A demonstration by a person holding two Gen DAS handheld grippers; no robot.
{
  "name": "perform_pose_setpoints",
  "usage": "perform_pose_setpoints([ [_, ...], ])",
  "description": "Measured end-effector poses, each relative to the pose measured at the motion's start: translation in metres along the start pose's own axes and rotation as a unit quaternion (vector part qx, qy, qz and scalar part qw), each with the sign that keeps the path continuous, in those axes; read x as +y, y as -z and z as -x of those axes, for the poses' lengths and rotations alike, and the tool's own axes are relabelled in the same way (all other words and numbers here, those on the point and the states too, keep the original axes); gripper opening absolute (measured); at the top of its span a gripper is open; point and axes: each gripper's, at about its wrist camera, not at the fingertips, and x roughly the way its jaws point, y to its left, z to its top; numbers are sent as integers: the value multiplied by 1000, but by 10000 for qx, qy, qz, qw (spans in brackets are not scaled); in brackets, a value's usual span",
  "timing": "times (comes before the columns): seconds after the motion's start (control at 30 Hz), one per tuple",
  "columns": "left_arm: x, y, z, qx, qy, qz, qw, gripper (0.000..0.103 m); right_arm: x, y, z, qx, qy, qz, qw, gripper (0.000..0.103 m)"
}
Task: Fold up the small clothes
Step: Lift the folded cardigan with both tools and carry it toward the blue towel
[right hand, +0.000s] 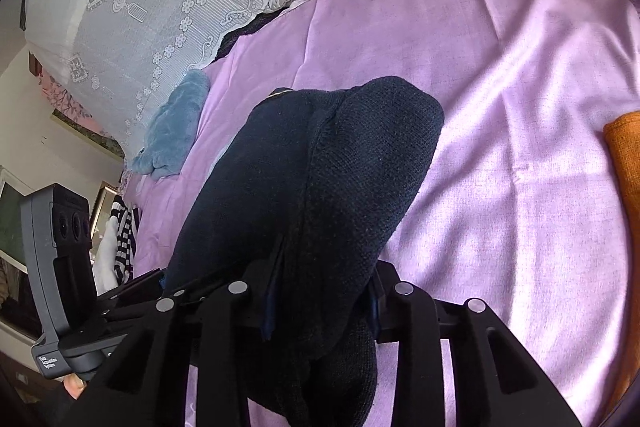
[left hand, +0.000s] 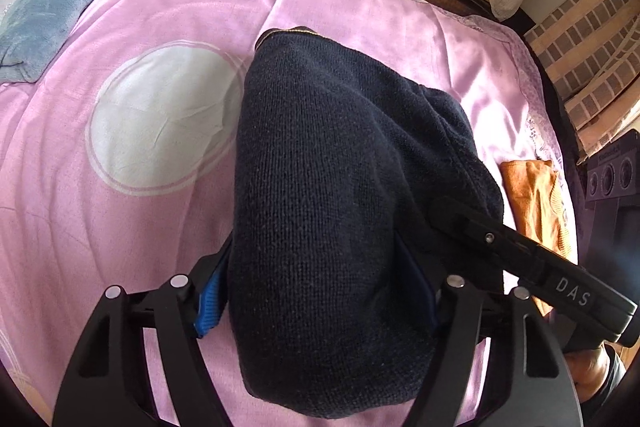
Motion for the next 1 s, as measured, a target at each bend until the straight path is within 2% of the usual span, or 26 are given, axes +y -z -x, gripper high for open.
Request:
perform_pose_setpoints([
  [0.3, 3, 29, 36, -136, -272, 22, 9995, 71, 21, 26, 16, 37, -282, 110, 9995, 33],
  [0.63, 46, 37, 64, -185, -270, 8, 9995, 71, 67, 46, 5, -48, -308, 123, 9994, 33],
  [0.77, 79, 31, 79, -235, -254, -84, 9994, 71, 101, 45, -11, -121, -285, 81, 9995, 33],
  [1.0, 164, 1, 110, -406, -223, -152, 9988, 71, 180, 29, -56, -321, -320, 97, 9989, 34],
])
